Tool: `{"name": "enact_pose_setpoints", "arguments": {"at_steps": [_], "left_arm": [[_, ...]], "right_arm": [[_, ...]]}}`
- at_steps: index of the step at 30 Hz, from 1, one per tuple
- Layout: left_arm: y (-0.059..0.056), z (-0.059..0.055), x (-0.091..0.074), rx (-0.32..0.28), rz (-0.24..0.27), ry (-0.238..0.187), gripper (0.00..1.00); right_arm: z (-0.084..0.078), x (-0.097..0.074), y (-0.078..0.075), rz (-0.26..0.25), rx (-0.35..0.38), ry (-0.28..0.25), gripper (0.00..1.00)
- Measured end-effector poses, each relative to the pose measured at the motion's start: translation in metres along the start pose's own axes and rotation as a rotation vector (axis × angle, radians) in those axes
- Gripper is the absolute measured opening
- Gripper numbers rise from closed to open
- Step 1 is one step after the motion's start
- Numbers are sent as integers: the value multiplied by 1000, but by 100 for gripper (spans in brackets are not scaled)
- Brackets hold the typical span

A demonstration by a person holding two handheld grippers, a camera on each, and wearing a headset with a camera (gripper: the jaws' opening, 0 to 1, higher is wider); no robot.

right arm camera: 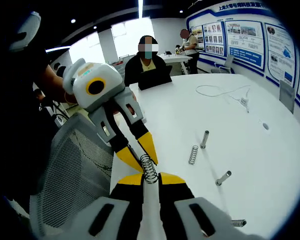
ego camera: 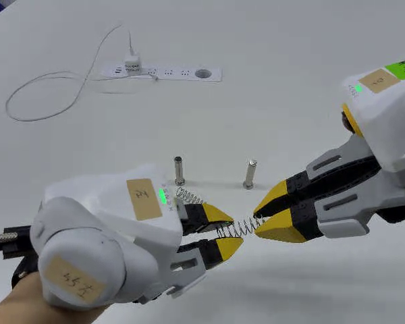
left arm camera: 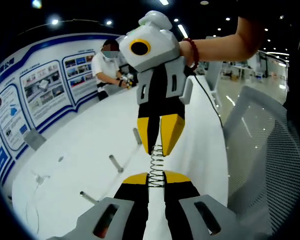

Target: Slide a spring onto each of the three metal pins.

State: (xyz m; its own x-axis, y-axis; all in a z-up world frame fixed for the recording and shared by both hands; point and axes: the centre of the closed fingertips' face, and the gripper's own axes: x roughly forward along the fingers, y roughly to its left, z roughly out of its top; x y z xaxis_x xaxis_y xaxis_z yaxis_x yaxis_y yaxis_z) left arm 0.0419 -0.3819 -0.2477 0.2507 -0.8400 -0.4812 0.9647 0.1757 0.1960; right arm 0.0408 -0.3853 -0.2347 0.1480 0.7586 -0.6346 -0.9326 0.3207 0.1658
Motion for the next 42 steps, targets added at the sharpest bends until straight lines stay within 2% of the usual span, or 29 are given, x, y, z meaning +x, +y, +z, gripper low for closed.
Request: {"name": "enact_pose_setpoints", "arguments": {"at_steps": [2, 4, 8, 11, 19, 27, 31, 34, 37, 42], "left_arm": [[0, 0, 0, 8, 4, -2, 10], [0, 0, -1, 11, 6, -3, 9], [1, 3, -3, 0, 15, -22, 9], [4, 3, -4, -9, 40, -26, 9], [21, 6, -9, -111, 121, -74, 9], [30, 8, -11, -179, 173, -105, 9], [33, 11, -12, -209, 182, -131, 9], [34, 15, -12, -236, 184, -154, 9], [36, 18, -13, -287, 190, -184, 9], [38, 20, -13, -330, 194, -207, 9]], "right_arm": [[0, 0, -1, -4, 2, -6, 12], [0, 0, -3, -8, 35, -17, 13], [1, -1, -10, -38, 83, -37, 21], [8, -3, -14, -53, 145, -89, 23], [21, -10, -20, -56, 265, -190, 23], [28, -11, -30, -84, 371, -264, 23], [31, -9, -27, -71, 397, -282, 23], [34, -8, -29, -78, 408, -304, 21], [36, -7, -30, -81, 418, -317, 19], [41, -10, -33, -94, 429, -357, 17]]}}
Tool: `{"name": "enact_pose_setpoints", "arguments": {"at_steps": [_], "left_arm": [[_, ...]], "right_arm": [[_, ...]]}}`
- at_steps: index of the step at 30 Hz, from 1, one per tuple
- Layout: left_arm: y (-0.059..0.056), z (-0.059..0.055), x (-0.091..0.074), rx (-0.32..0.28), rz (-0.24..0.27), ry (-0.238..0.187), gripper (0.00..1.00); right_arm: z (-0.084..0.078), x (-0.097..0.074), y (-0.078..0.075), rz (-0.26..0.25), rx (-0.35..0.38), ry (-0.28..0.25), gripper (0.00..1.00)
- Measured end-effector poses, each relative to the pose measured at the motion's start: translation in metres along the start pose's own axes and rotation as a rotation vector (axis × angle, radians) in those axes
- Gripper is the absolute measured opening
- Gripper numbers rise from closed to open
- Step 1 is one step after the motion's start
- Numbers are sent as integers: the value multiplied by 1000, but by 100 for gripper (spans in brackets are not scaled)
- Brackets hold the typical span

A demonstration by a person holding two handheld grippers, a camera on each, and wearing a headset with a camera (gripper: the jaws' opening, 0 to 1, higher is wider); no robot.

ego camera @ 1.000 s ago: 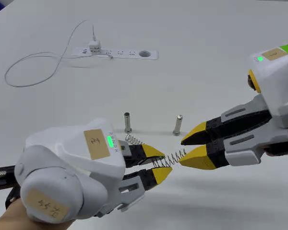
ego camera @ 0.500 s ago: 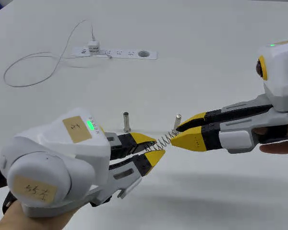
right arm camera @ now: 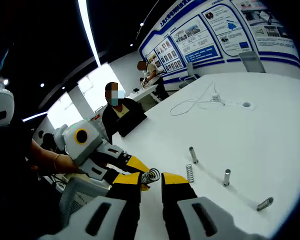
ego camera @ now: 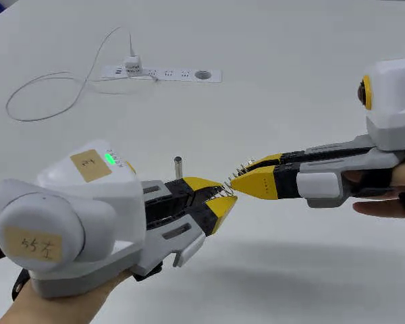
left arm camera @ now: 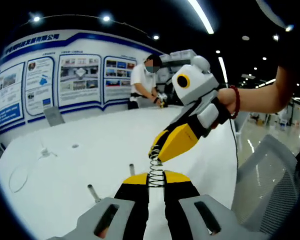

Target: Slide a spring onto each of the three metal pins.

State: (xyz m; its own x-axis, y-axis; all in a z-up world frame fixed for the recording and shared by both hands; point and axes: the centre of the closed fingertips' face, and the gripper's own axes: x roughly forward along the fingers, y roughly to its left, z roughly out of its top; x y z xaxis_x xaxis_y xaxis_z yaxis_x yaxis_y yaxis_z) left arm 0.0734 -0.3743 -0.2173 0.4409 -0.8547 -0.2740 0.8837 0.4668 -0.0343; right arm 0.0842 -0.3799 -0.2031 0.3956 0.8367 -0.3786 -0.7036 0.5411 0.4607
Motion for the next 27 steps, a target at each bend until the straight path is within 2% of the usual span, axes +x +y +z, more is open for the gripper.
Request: {"name": "enact_pose_setpoints", "arguments": {"at_steps": [15, 19, 27], "left_arm": [[-1, 0, 1, -69, 0, -20, 9], [-1, 0, 2, -70, 4, -18, 10], [0, -3, 5, -39, 5, 18, 12]], "right_arm": [[2, 1, 1, 1, 26, -18, 13], [3, 1, 1, 1, 24, -21, 13], [2, 1, 2, -8, -29, -12, 12]]}}
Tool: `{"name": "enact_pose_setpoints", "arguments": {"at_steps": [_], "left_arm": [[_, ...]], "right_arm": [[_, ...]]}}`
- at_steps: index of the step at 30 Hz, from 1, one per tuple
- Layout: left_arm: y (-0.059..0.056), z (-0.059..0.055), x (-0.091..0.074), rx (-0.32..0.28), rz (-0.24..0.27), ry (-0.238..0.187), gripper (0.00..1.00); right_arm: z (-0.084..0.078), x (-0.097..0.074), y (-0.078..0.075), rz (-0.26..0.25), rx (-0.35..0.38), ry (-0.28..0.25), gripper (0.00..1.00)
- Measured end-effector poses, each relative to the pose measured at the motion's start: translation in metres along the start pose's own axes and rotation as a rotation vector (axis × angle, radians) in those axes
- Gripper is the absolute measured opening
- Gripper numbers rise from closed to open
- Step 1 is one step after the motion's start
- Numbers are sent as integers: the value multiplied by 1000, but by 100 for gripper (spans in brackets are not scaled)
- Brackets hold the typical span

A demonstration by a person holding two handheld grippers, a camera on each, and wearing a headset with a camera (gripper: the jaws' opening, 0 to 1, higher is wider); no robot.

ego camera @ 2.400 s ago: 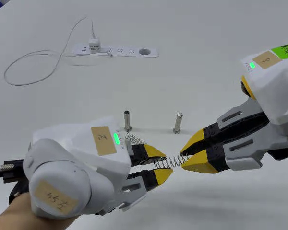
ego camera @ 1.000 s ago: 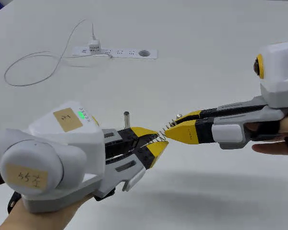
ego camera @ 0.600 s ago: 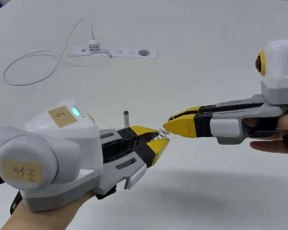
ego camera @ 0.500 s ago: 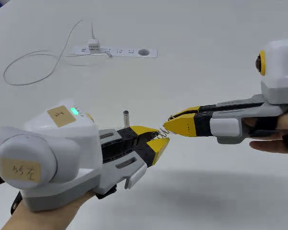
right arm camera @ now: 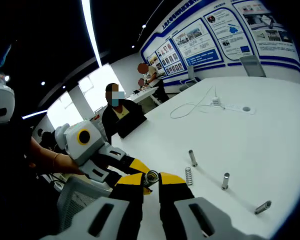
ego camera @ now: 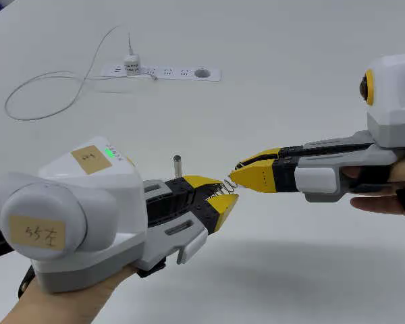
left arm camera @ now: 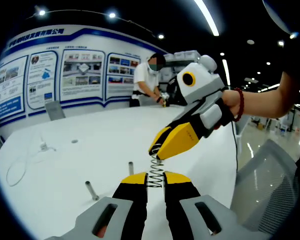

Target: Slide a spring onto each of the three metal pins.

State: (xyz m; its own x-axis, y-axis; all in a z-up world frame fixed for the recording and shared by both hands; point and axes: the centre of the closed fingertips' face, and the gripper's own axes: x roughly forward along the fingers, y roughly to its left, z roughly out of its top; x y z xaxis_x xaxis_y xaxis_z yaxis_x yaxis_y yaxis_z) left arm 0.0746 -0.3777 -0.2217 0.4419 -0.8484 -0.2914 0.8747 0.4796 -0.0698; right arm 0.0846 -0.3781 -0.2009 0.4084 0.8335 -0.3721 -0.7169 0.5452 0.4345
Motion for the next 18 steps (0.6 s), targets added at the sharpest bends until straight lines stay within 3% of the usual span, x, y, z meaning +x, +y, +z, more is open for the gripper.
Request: {"name": "enact_pose_setpoints", "arguments": {"at_steps": [2, 5, 18], "left_arm": [[0, -1, 1, 9, 1, 8, 12], [4, -9, 2, 27, 24, 54, 15], [14, -17, -6, 18, 62, 73, 42]], "right_arm": [[0, 0, -1, -6, -7, -1, 12], [5, -1, -5, -31, -26, -14, 12], [14, -11, -32, -184, -174, 8, 12]]}}
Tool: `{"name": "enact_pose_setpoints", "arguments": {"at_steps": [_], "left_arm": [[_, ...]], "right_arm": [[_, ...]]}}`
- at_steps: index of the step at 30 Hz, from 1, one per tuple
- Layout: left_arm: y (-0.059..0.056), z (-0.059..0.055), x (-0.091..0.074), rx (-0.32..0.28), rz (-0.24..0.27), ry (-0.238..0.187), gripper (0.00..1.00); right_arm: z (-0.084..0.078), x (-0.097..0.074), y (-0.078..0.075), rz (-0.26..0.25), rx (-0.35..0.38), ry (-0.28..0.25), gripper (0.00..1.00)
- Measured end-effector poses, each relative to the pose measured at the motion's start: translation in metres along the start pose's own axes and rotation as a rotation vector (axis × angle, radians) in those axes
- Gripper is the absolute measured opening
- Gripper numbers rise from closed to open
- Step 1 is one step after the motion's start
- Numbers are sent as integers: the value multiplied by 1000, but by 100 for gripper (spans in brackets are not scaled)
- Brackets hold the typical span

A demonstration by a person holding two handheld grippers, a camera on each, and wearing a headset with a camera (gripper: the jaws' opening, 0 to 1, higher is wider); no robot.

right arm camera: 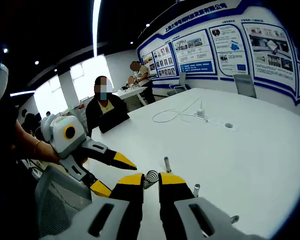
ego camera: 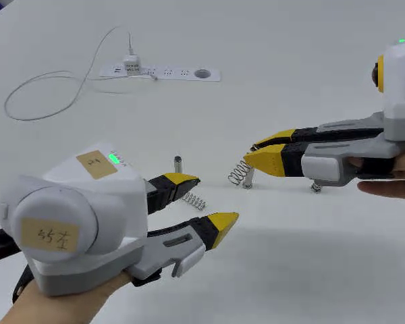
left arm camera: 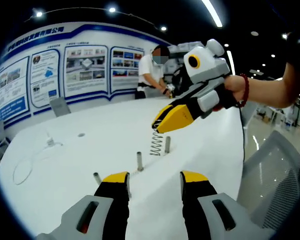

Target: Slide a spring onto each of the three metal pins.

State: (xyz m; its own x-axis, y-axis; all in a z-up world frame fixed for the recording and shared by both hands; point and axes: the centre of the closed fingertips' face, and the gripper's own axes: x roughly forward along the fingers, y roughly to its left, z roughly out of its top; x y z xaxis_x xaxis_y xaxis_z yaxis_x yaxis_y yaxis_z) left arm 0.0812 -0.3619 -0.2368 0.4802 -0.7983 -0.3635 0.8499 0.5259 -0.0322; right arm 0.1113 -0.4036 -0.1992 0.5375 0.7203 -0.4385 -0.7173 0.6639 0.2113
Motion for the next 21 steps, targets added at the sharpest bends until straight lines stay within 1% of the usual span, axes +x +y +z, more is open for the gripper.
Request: {"name": "enact_pose_setpoints", "arguments": {"at_steps": [4, 6, 7, 10, 17, 21], "left_arm": [[3, -4, -3, 1, 13, 14, 50], [5, -5, -4, -10, 14, 17, 52], [5, -6, -5, -6, 18, 22, 54], [9, -11, -7, 7, 33, 43, 61], [13, -17, -10, 19, 53, 56, 76], [16, -20, -11, 15, 66, 62, 85]], "right_arm": [[0, 0, -6, -20, -13, 3, 12], [0, 0, -10, -31, -27, 6, 12], [-1, 0, -14, -45, -46, 10, 12], [-4, 2, -20, -69, -83, 25, 12], [-10, 8, -35, -116, -144, 57, 12], [-10, 10, -43, -134, -155, 60, 12]]}}
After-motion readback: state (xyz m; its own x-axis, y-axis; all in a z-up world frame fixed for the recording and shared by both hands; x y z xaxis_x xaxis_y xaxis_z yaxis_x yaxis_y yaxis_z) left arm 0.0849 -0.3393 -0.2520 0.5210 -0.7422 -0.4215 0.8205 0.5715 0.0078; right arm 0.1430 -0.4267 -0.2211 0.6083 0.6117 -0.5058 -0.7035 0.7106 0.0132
